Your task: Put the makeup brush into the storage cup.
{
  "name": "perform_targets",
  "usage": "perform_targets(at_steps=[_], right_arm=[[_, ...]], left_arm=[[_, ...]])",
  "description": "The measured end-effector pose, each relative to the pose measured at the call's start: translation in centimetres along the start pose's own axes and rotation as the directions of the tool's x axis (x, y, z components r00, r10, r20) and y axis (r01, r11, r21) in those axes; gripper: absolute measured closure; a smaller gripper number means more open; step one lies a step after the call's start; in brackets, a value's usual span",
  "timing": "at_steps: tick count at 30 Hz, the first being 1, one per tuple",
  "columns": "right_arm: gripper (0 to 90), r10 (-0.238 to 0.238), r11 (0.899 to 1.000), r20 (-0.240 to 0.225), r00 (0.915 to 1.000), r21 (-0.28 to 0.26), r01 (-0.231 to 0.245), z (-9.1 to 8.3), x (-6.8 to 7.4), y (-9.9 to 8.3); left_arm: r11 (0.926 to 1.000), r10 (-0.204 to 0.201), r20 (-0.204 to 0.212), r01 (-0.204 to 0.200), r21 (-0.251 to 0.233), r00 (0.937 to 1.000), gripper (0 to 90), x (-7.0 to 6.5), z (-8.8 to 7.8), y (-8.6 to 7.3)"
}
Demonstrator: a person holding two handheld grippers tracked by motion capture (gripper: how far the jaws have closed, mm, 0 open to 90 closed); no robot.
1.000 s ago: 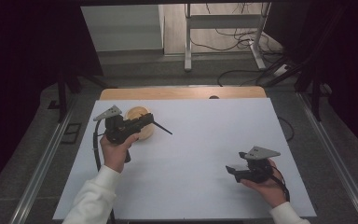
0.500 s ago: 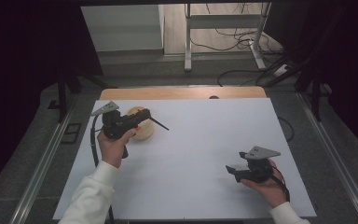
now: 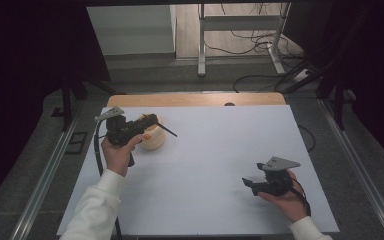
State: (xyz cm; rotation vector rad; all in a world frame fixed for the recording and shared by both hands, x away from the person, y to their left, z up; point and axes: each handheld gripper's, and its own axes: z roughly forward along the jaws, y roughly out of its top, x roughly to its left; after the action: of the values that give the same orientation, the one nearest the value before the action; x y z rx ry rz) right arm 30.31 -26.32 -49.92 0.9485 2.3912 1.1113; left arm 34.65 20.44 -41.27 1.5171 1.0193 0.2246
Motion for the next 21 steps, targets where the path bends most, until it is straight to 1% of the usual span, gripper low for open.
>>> perform_targets(at_steps=[13, 21], right_arm=[[21.8, -0.001, 1.000, 0.002, 1.0000, 0.001, 0.001, 0.1, 0.0, 0.0], [19.7, 0.005, 1.000, 0.003, 1.0000, -0.001, -0.005, 0.0, 0.0, 0.0]], left_arm=[[0.9998, -0.005, -0.025, 0.004, -0.019, 0.9997, 83.7, 0.8, -0.8, 0.8], [0.9995, -0.010, -0.040, 0.008, -0.031, 0.9992, 83.7, 1.3, -1.2, 1.3]])
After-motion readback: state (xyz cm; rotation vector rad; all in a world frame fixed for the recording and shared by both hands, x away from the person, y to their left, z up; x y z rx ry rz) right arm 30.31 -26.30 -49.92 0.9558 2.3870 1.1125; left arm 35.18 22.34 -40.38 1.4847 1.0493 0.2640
